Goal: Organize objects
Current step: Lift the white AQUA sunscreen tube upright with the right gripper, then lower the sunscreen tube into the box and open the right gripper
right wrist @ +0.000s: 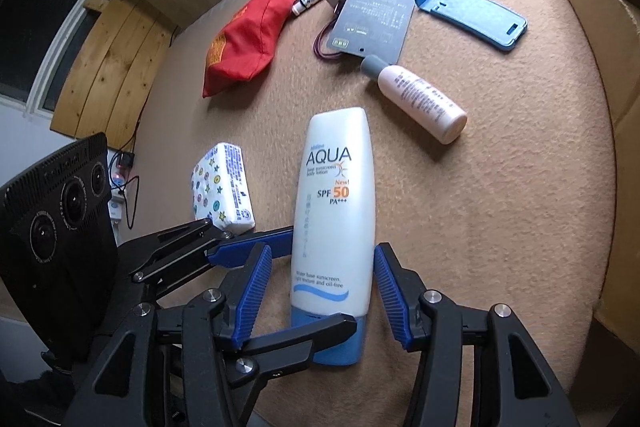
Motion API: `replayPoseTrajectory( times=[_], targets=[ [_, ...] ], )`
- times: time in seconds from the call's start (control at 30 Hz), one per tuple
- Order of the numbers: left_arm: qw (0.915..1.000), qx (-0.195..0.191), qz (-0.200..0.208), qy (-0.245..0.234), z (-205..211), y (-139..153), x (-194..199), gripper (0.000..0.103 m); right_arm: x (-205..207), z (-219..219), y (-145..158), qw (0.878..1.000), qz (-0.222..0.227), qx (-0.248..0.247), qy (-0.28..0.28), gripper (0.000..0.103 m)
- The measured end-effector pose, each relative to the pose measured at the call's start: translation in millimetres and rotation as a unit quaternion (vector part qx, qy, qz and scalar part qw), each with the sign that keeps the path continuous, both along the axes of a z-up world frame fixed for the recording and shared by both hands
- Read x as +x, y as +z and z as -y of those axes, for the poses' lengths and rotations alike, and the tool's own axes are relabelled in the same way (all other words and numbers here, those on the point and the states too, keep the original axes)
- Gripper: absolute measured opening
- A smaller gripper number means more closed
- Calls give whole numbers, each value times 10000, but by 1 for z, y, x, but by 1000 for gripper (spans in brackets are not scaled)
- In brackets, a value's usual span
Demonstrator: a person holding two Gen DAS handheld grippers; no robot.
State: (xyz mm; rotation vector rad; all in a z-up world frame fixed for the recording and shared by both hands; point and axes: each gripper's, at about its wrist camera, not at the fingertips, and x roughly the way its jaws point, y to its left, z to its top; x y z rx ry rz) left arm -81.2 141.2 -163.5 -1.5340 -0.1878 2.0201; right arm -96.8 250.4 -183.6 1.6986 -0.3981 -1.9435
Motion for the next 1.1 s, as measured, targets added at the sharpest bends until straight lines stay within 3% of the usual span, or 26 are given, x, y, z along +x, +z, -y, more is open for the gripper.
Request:
replayPoseTrajectory(
  times=[0.3, 0.53, 0.83, 1.1],
  targets=[
    [10000, -64, -36, 56, -2, 5, 3, 57, 3, -9, 2, 9999, -50, 29, -145, 35],
    [9999, -62, -153, 53, -15, 15, 4, 53, 5, -23, 14, 9994, -170, -6, -295, 35],
    [9985, 65, -529, -80, -44, 50, 3, 53, 2, -55, 51, 9971, -556, 69, -513, 35],
    [9961, 350, -769, -251, -95, 78, -24, 52, -13, -98, 89, 9923, -941, 117, -793, 32]
  ],
)
